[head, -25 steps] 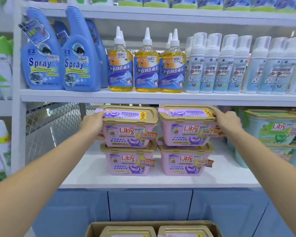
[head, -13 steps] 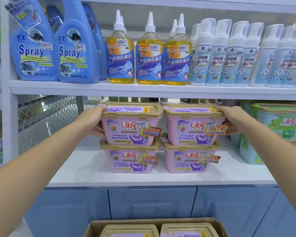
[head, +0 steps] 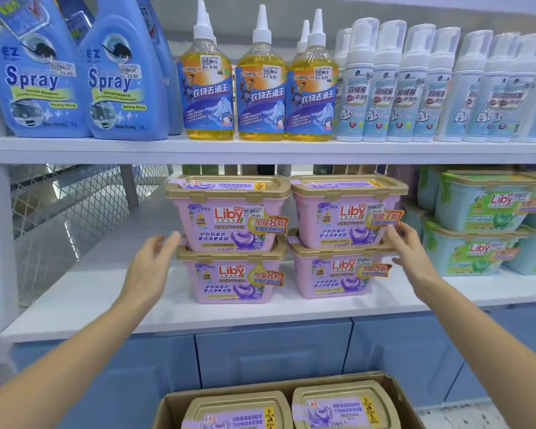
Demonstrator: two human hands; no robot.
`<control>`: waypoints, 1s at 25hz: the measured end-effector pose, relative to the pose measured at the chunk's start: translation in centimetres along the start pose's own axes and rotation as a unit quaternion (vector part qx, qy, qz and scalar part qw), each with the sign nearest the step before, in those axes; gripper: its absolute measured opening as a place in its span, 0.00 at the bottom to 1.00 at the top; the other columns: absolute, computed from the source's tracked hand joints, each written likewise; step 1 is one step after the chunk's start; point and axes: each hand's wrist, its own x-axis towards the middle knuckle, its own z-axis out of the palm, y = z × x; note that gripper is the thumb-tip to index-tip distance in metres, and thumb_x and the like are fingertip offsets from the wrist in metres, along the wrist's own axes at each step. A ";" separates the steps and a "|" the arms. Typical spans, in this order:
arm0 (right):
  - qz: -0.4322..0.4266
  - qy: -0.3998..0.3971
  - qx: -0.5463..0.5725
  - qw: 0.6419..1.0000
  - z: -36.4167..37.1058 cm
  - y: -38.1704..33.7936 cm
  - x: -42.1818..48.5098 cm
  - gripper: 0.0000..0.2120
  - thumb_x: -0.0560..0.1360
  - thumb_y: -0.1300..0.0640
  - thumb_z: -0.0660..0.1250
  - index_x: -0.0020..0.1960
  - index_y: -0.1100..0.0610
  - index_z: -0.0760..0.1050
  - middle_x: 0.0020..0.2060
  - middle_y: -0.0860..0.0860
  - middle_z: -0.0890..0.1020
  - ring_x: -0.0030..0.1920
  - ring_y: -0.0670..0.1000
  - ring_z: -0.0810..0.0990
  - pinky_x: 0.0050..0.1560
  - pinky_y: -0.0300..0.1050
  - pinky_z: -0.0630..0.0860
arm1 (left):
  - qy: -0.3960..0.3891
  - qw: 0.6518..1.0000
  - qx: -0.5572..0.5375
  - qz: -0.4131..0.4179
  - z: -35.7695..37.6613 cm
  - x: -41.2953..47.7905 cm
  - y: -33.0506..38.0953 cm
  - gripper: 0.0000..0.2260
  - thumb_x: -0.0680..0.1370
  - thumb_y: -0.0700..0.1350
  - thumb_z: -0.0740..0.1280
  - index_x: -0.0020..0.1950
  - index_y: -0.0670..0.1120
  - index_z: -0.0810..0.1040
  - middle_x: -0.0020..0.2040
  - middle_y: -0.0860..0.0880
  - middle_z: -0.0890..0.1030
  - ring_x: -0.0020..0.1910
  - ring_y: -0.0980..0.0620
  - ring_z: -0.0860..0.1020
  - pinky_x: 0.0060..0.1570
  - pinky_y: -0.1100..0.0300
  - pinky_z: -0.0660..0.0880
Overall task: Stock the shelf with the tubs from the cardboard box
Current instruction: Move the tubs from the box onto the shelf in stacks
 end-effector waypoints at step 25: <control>-0.048 -0.060 -0.202 0.976 1.6 10.7 4.2 0.28 0.58 0.39 0.75 0.50 0.54 0.74 0.40 0.51 0.82 0.41 0.55 0.80 0.46 0.55 0.78 | 0.049 0.991 0.113 -0.057 8.9 -1.1 -5.7 0.36 0.49 0.69 0.69 0.51 0.51 0.75 0.50 0.49 0.83 0.50 0.44 0.80 0.52 0.48 0.76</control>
